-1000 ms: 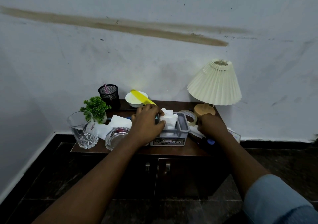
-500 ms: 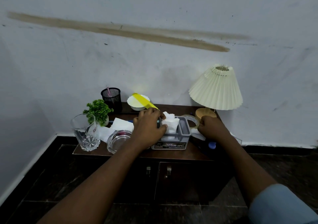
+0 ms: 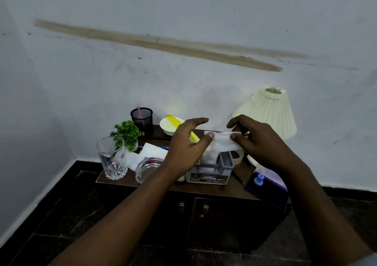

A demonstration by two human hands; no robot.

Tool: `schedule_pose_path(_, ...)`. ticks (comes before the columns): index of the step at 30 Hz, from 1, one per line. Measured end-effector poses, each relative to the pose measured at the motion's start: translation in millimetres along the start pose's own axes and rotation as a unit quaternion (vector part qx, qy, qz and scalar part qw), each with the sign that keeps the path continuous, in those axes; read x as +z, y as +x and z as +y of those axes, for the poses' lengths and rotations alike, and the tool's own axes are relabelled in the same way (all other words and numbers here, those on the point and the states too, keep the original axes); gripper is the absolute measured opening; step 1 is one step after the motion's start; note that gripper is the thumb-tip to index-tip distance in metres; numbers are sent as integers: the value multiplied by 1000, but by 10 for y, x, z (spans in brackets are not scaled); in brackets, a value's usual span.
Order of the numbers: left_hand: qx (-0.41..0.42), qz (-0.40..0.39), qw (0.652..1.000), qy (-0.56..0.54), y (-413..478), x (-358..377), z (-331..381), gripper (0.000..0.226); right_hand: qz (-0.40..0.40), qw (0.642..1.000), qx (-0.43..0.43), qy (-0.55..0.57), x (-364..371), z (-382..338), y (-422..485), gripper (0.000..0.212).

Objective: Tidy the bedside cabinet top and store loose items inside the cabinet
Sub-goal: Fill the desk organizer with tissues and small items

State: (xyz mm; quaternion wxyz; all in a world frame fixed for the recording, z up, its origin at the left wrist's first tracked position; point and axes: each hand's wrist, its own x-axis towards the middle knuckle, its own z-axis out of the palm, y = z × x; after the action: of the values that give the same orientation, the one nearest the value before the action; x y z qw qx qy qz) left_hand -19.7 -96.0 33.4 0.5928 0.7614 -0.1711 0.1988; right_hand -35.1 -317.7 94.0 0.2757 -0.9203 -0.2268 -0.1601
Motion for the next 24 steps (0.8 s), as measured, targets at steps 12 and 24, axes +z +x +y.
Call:
schedule_pose_path(12, -179, -32, 955, -233, 20, 9, -11, 7, -7, 910, 170, 379, 355, -94, 57, 43)
schedule_pose_path(24, -234, -76, 929, -277, 12, 23, -31, 18, 43, 914, 183, 360, 468, -77, 53, 15)
